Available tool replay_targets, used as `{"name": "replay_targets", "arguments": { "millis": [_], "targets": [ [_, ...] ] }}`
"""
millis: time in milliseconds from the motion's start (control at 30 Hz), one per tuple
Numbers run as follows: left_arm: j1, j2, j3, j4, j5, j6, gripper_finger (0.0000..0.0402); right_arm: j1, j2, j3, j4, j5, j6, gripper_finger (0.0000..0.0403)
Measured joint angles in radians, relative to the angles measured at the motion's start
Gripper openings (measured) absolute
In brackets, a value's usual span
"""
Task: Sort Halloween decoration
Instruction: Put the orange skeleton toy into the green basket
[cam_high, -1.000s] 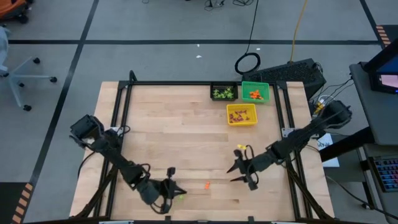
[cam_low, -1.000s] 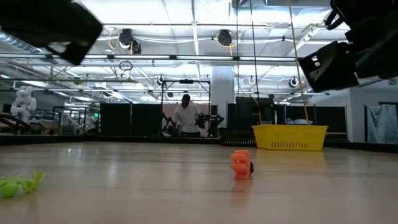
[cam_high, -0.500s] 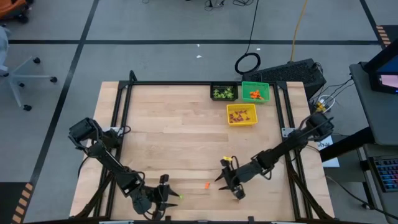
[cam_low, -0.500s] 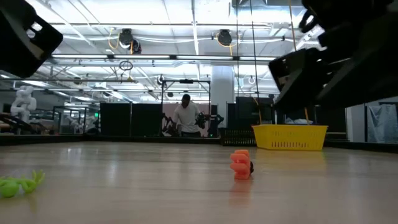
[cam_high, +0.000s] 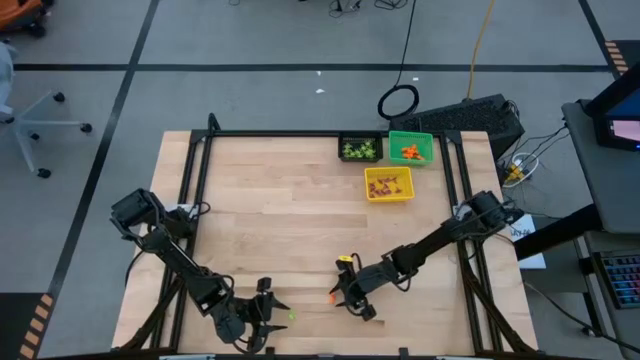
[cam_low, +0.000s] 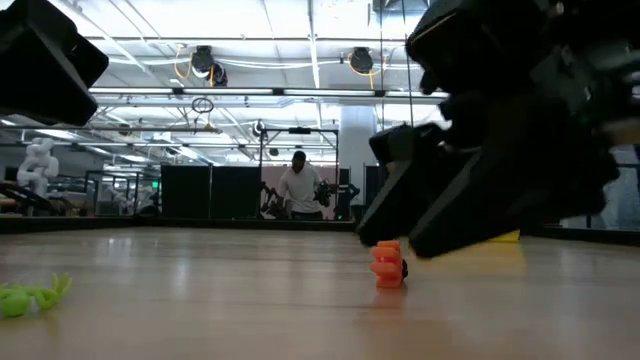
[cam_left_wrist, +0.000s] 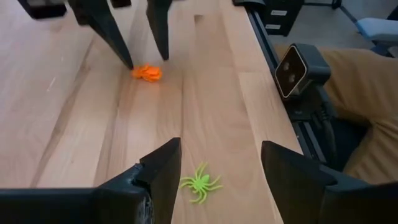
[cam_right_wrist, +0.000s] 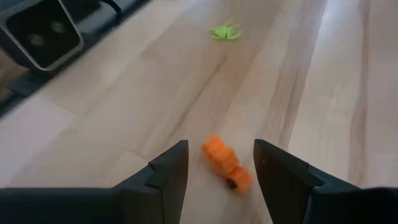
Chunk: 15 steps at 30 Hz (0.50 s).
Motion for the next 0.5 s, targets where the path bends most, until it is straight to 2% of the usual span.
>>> {"name": "replay_targets", "arguments": {
  "millis": [300,500],
  "targets": [
    [0.005,0.000,0.000,-0.004,-0.032,0.001,0.0224,-0.016,0.052,0.049,-0.091,-0.002,-0.015,0.0162],
    [0.004,0.000,0.000,-0.017,-0.080,0.003,0.0224,-0.016,0.053,0.049,-0.101,-0.003,-0.016,0.0093]
  ]
}}
